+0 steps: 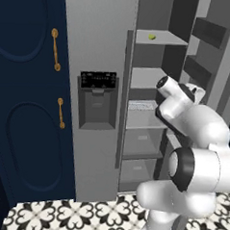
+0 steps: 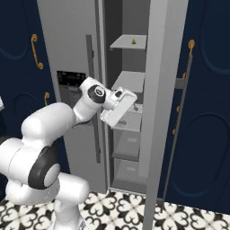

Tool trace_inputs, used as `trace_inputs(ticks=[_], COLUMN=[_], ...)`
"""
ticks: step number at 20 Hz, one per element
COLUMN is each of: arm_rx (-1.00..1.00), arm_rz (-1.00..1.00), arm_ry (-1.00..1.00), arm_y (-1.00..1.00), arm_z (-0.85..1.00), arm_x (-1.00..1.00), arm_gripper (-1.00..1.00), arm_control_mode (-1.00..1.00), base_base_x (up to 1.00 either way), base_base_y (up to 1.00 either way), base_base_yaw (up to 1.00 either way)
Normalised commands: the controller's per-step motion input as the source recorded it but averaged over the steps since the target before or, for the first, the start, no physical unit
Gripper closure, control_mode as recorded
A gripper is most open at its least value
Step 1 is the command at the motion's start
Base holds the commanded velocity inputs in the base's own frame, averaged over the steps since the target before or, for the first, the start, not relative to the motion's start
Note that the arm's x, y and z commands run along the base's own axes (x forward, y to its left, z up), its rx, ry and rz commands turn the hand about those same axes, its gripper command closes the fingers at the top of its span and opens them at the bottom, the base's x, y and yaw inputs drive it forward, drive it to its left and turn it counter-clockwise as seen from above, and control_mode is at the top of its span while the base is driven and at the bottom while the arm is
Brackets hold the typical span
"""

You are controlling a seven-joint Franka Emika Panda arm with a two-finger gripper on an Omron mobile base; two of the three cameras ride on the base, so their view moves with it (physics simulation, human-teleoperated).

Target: Grab a lemon wedge from the fridge and one ice cube from the ice bowl, and put them in the glass of lemonade.

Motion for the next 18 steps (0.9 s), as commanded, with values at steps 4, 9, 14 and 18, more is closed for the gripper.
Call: trace_inputs(ticks=[4,9,14,18], arm_rx=[0.33,0.42,0.52,0.46], arm_rz=[0.0,0.0,0.0,0.0], arm_ry=[-0.47,-0.41,-0.43,-0.41], arm_y=[0.96,0.89,0.73,0.81], arm_z=[0.18,0.04,-0.2,-0.1], arm_x=[-0.38,-0.21,-0.3,-0.45], arm_gripper=[-1.0,-1.0,-1.0,-1.0], arm_control_mode=[-1.0,-1.0,-1.0,-1.0], base_base_x=[0.0,0.0,0.0,0.0], base_base_y=[0.0,0.0,0.0,0.0], base_base_yaw=[0.0,0.0,0.0,0.0])
